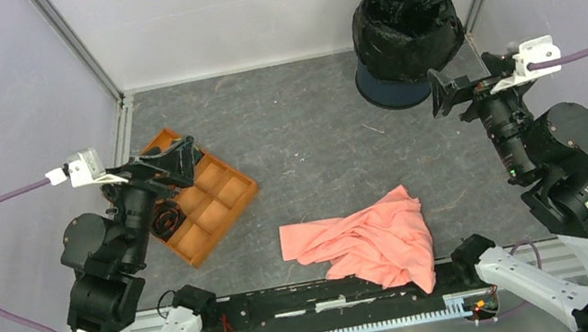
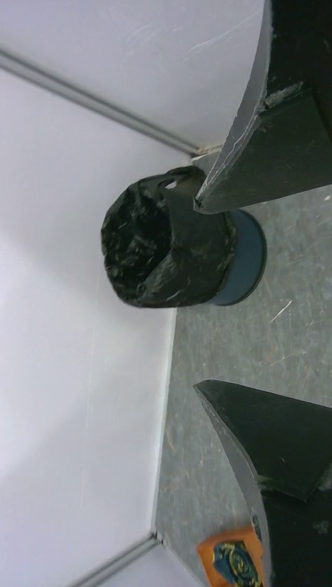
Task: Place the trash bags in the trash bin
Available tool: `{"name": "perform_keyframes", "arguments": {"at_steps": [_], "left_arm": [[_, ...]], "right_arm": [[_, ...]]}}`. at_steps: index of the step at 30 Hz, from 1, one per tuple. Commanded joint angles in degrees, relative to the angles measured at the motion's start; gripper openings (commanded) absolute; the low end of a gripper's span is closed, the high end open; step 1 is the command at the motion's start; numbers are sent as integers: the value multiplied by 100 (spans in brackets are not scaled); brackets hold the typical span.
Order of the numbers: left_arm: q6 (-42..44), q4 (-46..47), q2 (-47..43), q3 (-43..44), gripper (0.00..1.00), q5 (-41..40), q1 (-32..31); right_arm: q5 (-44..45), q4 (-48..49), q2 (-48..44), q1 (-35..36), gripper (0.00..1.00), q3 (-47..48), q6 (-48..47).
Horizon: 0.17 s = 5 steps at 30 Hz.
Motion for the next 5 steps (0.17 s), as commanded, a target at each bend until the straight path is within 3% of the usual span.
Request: {"name": "perform_keyframes", "arguments": {"at_steps": [1,5], "left_arm": [[-29,140,57,99,100,-8,-13],[-162,148,58,-5,100,-110,-8]], "right_arm": [[661,-190,-70,-6,98,-79,-76],[698,356,-424,-8,98,-963,104]]}}
